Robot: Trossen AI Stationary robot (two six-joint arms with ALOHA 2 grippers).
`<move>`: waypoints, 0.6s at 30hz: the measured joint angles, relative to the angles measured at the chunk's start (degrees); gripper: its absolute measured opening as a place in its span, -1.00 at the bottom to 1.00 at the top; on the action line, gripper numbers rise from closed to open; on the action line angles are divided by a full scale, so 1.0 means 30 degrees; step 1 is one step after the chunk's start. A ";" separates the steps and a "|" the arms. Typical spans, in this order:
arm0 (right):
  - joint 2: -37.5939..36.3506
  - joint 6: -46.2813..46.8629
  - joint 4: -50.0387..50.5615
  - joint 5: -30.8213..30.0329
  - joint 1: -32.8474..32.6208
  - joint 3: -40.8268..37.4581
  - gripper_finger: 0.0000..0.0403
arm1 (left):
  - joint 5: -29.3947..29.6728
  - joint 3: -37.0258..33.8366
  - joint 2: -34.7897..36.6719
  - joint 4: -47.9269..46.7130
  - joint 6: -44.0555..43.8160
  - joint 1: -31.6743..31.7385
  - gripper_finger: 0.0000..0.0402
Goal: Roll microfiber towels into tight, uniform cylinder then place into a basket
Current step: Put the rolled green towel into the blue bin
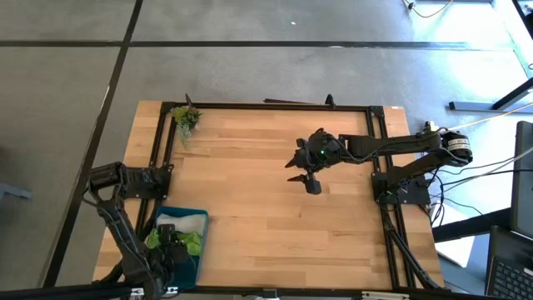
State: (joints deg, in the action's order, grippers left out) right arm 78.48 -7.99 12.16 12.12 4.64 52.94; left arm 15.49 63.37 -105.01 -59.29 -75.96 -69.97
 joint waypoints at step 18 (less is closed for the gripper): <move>0.0000 0.0002 0.0000 -0.0001 0.0000 0.0000 0.14 | 0.0003 0.0000 0.1058 -0.0671 0.0022 0.0356 0.67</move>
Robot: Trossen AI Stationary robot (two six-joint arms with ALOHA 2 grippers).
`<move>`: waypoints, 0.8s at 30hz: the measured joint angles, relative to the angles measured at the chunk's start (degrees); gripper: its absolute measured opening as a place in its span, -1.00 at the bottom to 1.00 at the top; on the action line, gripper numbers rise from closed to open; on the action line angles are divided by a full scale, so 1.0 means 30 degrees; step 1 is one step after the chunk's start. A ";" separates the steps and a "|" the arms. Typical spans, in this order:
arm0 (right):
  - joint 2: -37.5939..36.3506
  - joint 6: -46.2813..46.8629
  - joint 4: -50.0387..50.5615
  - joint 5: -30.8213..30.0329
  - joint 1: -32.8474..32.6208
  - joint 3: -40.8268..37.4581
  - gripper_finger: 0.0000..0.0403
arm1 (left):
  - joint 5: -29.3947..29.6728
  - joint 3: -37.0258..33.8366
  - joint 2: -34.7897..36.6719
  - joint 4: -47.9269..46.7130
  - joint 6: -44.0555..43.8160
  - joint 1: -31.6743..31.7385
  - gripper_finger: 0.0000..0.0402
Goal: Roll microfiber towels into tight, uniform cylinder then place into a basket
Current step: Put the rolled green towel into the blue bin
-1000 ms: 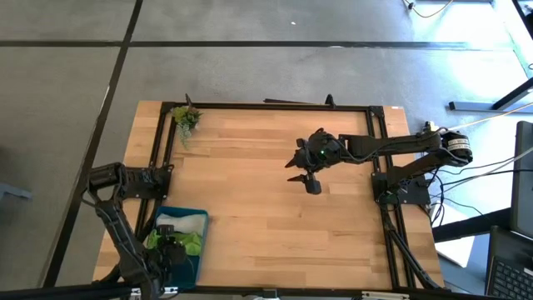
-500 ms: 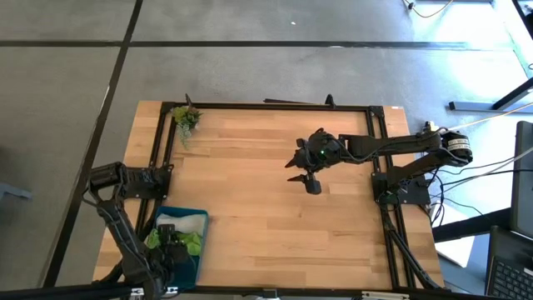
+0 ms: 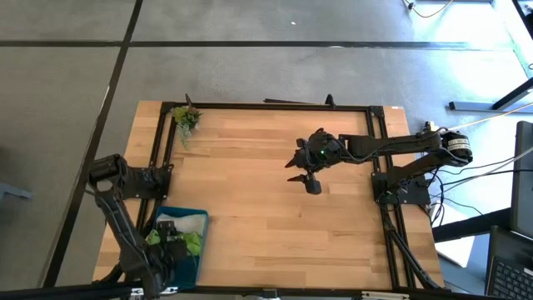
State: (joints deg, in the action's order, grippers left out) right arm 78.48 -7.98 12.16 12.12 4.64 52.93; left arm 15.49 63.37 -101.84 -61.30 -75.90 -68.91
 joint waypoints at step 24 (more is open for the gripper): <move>0.0000 0.0005 -0.0015 -0.0006 0.0003 0.0000 0.14 | 0.6327 0.0000 0.8036 -0.1740 -0.0172 0.1378 0.67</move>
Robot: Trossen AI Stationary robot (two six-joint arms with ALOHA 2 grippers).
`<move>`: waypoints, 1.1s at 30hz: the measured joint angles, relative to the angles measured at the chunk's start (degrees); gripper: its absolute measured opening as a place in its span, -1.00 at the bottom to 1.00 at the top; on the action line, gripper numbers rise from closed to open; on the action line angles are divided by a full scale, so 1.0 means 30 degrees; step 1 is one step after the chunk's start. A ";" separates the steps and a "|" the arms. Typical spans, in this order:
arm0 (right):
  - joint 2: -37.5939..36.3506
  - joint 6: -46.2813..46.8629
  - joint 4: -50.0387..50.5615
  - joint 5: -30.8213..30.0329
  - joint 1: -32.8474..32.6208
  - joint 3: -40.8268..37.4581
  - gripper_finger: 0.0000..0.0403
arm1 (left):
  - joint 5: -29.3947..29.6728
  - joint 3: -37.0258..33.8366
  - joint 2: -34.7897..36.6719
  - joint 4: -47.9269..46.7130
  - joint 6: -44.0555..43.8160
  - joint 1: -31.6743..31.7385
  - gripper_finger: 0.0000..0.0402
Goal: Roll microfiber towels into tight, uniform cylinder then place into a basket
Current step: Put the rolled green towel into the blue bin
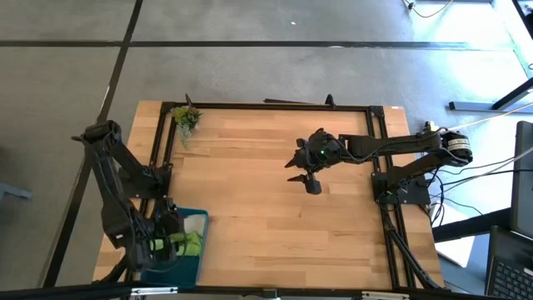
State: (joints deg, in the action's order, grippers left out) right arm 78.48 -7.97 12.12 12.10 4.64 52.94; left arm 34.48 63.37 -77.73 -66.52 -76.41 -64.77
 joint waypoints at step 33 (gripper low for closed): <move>0.0000 -0.0007 -0.0111 0.0000 -0.0006 -0.0003 0.14 | -1.2421 0.0007 -0.5131 -0.6704 0.0012 0.1370 0.67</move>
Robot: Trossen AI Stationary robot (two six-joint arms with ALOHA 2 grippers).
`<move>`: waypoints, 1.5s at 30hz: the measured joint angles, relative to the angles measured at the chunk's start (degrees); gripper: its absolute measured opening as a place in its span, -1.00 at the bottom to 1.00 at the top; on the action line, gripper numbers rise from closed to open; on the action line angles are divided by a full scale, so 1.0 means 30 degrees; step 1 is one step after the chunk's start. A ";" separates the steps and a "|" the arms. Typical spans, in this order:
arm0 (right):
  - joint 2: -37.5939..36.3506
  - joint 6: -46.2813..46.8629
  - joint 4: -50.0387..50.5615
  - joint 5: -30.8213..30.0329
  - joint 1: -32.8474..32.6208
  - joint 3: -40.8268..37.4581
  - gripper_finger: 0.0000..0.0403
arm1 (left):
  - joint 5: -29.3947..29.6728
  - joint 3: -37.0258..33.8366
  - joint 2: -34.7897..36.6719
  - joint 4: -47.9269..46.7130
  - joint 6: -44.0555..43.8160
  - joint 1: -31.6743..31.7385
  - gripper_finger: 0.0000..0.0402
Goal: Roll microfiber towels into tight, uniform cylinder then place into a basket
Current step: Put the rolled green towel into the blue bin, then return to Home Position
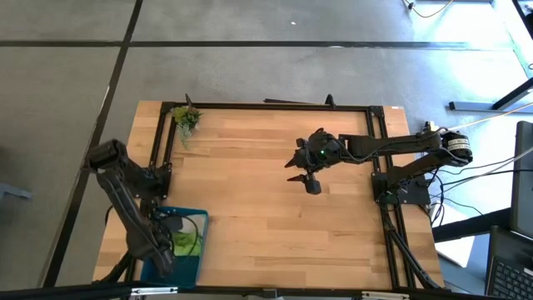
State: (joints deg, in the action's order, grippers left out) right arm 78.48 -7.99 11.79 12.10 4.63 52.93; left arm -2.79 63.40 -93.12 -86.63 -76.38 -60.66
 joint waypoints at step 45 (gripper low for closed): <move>0.0000 0.0004 -0.0994 -0.0001 0.0006 0.0000 0.14 | 1.4113 0.0007 0.7662 0.2207 0.2547 0.0257 0.67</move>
State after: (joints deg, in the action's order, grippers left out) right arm 78.48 -7.98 8.81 12.09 4.64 52.93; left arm 39.55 63.42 -70.14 -80.01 -68.74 -59.89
